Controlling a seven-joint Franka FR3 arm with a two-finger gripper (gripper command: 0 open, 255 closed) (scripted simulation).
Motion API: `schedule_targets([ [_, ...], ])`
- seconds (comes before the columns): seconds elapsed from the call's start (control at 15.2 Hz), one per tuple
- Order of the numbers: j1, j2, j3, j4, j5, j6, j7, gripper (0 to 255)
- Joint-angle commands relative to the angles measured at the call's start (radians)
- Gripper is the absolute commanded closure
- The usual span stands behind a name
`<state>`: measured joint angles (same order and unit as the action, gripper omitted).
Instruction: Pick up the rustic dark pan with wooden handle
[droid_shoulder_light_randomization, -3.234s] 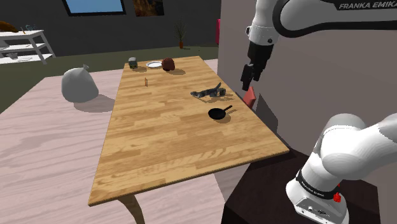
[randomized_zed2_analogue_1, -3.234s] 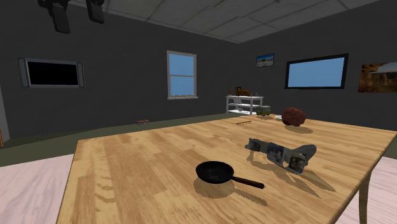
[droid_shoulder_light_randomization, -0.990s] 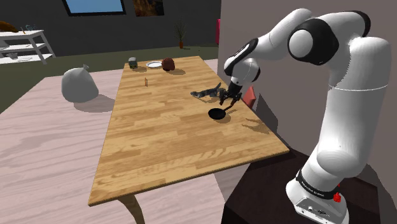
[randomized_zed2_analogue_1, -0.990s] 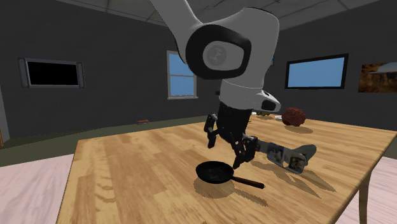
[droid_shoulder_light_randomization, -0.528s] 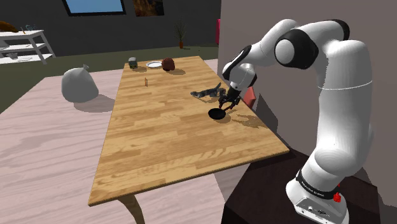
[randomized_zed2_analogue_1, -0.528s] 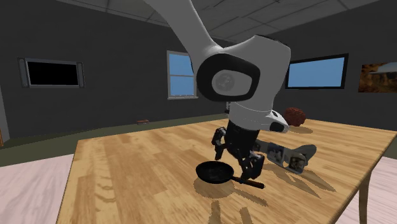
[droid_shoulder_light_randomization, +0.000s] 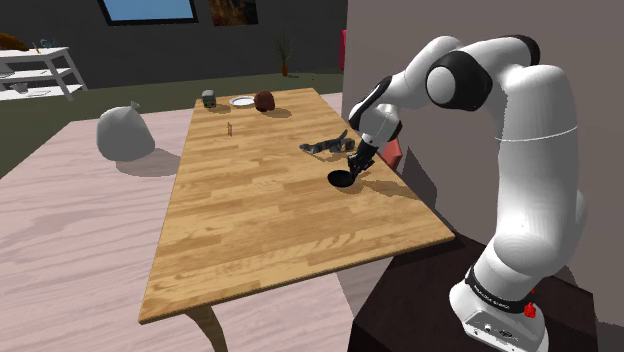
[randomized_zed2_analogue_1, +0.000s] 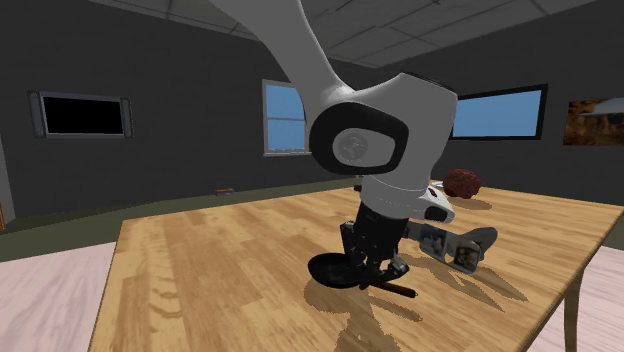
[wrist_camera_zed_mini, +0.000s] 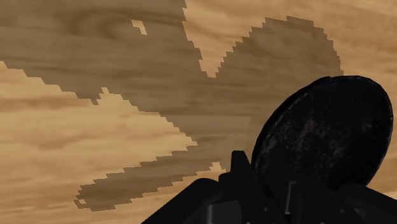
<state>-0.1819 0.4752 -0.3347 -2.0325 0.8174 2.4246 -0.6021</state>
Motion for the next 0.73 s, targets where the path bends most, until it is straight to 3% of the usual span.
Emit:
schedule_targets([
  [0.0,0.000,0.001,0.000,0.000,0.000,0.000,0.000,255],
  [0.33,0.002,-0.001,0.001,-0.002,0.001,0.002,0.000,255],
  [0.66,0.018,-0.053,-0.023,-0.010,-0.046,-0.032,0.045,255],
])
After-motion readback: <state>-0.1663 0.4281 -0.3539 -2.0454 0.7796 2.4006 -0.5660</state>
